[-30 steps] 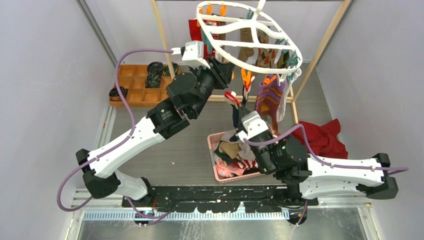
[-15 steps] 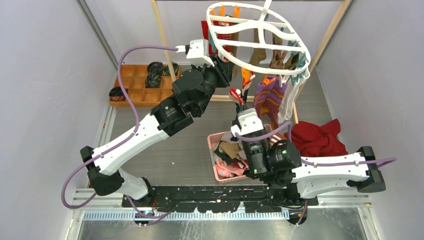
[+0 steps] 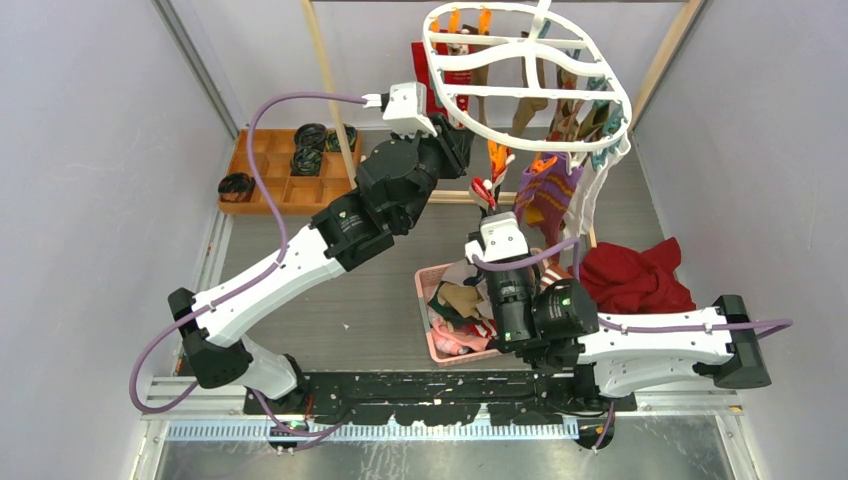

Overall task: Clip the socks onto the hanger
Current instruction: Clamp the sock onto the hanger.

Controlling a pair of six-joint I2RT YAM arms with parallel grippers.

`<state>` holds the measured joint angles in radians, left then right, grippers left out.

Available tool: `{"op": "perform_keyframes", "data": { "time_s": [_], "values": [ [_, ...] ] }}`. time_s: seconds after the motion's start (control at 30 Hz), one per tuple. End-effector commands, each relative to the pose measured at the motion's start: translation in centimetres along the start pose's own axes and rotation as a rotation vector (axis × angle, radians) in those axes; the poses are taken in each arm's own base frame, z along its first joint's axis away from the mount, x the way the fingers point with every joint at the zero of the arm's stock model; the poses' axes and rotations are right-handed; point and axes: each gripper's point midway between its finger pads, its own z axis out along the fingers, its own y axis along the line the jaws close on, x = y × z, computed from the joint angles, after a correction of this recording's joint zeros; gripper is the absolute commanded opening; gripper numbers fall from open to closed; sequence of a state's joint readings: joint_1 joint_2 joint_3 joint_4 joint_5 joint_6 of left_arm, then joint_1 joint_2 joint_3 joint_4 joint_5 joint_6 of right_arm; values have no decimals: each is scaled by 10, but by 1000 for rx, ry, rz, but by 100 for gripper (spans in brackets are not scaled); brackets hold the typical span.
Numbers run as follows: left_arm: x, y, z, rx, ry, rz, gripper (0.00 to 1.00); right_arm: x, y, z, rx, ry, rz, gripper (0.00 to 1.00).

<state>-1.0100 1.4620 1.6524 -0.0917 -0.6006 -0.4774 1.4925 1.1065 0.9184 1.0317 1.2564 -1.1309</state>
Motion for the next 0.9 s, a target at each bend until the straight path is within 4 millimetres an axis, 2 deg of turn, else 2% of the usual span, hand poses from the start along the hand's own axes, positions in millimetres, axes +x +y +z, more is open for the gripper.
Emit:
{"op": "perform_keyframes", "data": {
  "time_s": [0.0,0.33,0.7,0.87],
  "values": [
    [-10,-2,-3,-12,-23,-64,0,1,-15,6,51,2,114,1],
    [-1,1,-6,-20,7,-81,0,12,-10,22,9,1,207,1],
    [4,2,-5,-25,22,-79,0,19,0,35,-8,16,191,1],
    [2,2,-7,-24,21,-79,0,16,1,39,-10,7,196,1]
  ]
}}
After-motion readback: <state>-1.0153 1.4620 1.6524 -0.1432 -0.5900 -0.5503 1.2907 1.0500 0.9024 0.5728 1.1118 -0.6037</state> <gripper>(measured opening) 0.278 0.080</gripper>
